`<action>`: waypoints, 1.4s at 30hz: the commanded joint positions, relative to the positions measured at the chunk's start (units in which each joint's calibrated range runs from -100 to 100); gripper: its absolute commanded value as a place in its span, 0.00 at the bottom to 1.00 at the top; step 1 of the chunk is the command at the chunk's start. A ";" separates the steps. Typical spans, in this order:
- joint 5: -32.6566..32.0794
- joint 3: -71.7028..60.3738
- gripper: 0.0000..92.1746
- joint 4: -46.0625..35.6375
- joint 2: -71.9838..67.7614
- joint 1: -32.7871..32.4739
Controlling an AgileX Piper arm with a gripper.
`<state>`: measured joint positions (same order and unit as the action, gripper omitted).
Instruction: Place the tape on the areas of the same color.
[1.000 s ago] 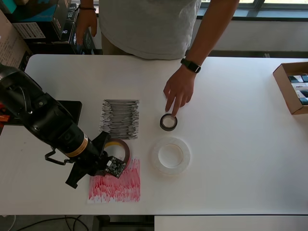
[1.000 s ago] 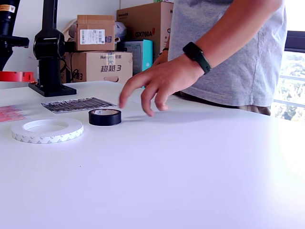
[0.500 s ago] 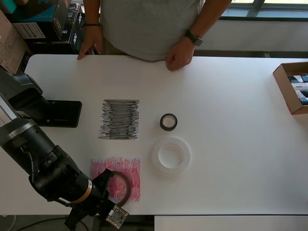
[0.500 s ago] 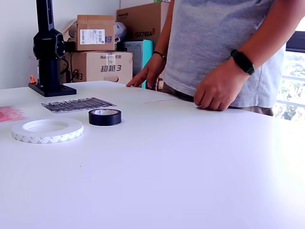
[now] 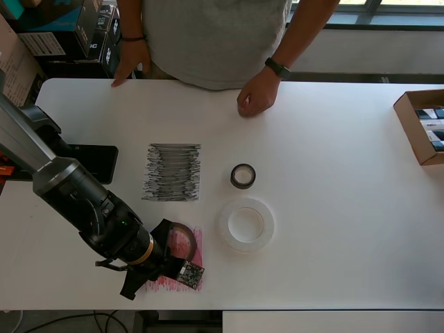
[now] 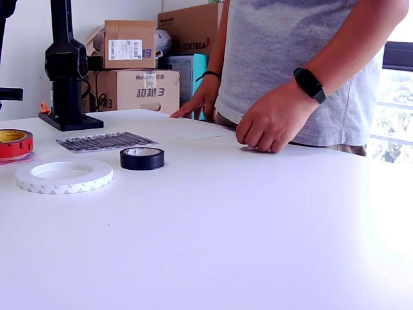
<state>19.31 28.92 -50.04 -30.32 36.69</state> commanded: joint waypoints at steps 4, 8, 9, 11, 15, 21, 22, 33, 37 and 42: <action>0.33 -0.52 0.00 0.27 -0.36 0.47; 0.33 -0.80 0.00 0.27 -0.36 0.55; 0.33 -0.80 0.00 0.27 -0.45 0.55; 0.33 -0.80 0.00 0.27 -0.45 0.47; 0.25 -0.80 0.04 0.27 -0.45 0.47; -0.32 -1.07 0.46 0.35 -0.45 0.55; -0.32 -1.16 0.53 0.35 -0.45 0.55; -0.32 -2.79 0.61 0.35 0.95 -1.11; -0.40 -4.52 0.61 0.27 4.79 -3.71; -0.49 -4.25 0.61 -0.32 10.02 -7.34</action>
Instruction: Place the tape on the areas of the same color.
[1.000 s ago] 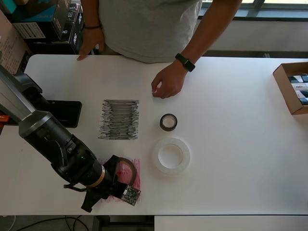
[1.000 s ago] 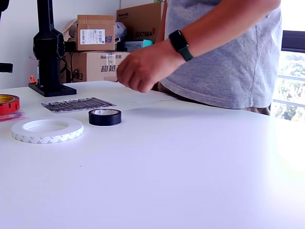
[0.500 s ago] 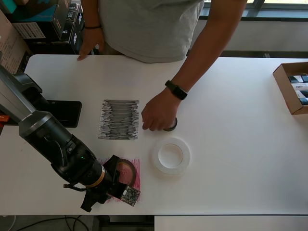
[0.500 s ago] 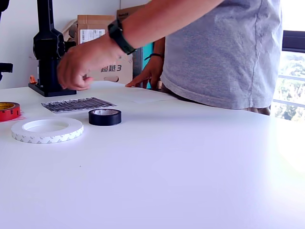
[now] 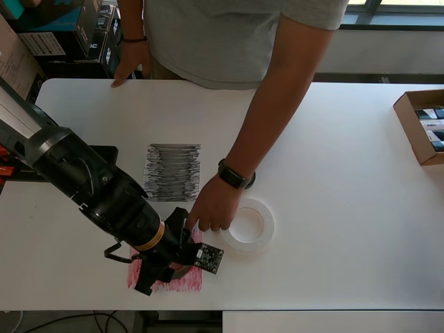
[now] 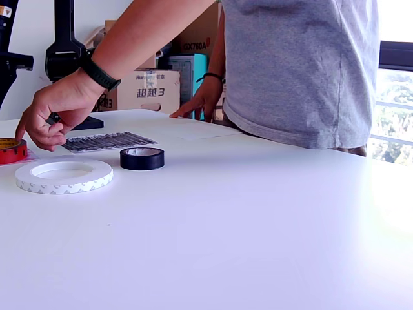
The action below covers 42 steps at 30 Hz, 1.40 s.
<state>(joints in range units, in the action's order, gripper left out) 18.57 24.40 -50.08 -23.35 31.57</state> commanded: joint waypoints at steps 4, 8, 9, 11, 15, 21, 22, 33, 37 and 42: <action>0.25 0.72 0.61 -0.36 6.04 -4.20; 0.25 0.72 0.61 -0.36 8.47 -5.62; 0.25 0.72 0.61 -0.45 9.13 -5.78; 0.25 0.72 0.61 -0.45 10.16 -6.09; 0.25 0.45 0.61 -0.53 11.37 -6.41; 0.34 -1.55 0.61 -0.53 14.09 -7.67; 0.34 -2.00 0.61 -0.53 14.83 -7.83; 0.34 -2.55 0.61 -0.62 26.53 -11.70; -0.65 -2.82 0.61 -2.65 29.05 -12.57; -0.73 -2.37 0.61 -7.23 32.33 -13.75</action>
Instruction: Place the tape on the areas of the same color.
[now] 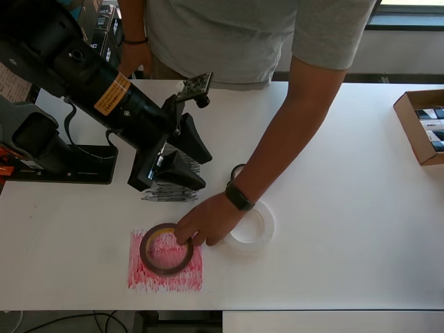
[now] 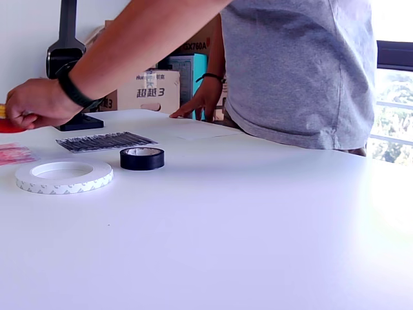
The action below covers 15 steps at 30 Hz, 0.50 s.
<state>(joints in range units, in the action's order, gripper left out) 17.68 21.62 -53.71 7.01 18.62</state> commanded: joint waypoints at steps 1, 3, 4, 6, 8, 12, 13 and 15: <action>0.16 0.42 0.61 -4.46 2.72 -0.95; 0.07 0.42 0.61 -5.65 3.93 -2.06; 0.07 0.42 0.61 -6.33 4.31 -2.53; -0.01 0.42 0.61 -6.67 4.40 -3.32; -0.58 0.42 0.61 -6.67 4.03 -3.95; -1.56 0.24 0.61 -6.58 2.90 -5.37; -1.97 0.05 0.61 -6.58 2.72 -5.53; -2.22 -0.04 0.61 -6.58 2.62 -5.61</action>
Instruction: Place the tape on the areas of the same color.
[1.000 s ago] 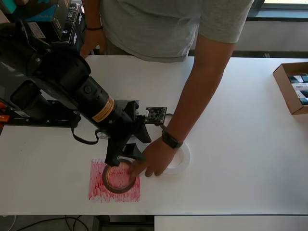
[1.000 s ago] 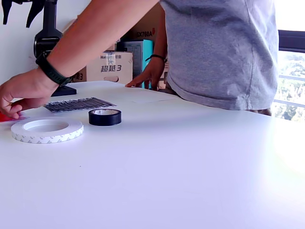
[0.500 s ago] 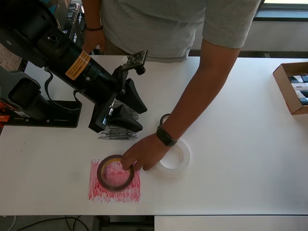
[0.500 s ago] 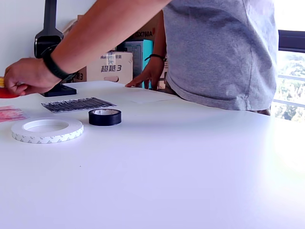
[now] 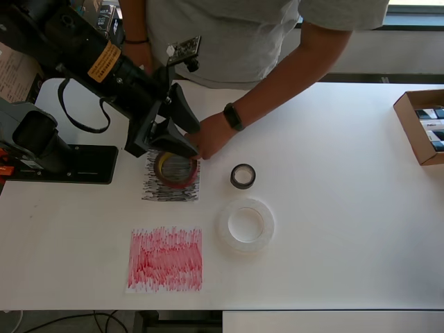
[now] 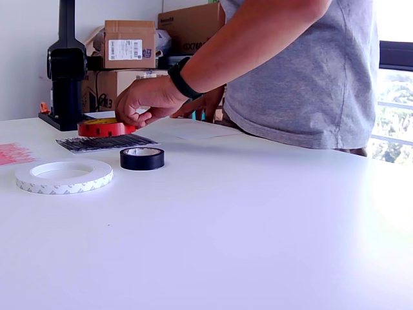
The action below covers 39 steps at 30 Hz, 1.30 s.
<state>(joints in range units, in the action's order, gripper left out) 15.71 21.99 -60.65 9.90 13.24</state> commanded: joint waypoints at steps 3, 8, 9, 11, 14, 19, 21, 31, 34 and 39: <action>-0.25 -0.14 0.61 0.37 -0.45 -0.23; -0.25 -0.41 0.61 0.37 -2.51 -0.23; -0.25 -0.68 0.61 0.37 -3.25 -0.15; -0.25 -0.78 0.61 0.71 -4.94 0.09; -0.25 -0.87 0.61 0.96 -6.90 0.48; -0.25 -0.87 0.61 0.96 -9.61 1.03; -0.25 -0.87 0.61 0.96 -10.64 1.43; -6.14 -6.05 0.61 0.54 -19.25 4.43; -7.45 -9.32 0.61 0.37 -22.99 4.90; -8.52 -12.86 0.61 0.28 -29.07 4.98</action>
<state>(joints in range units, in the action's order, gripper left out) 8.05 11.86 -60.36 -14.83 18.13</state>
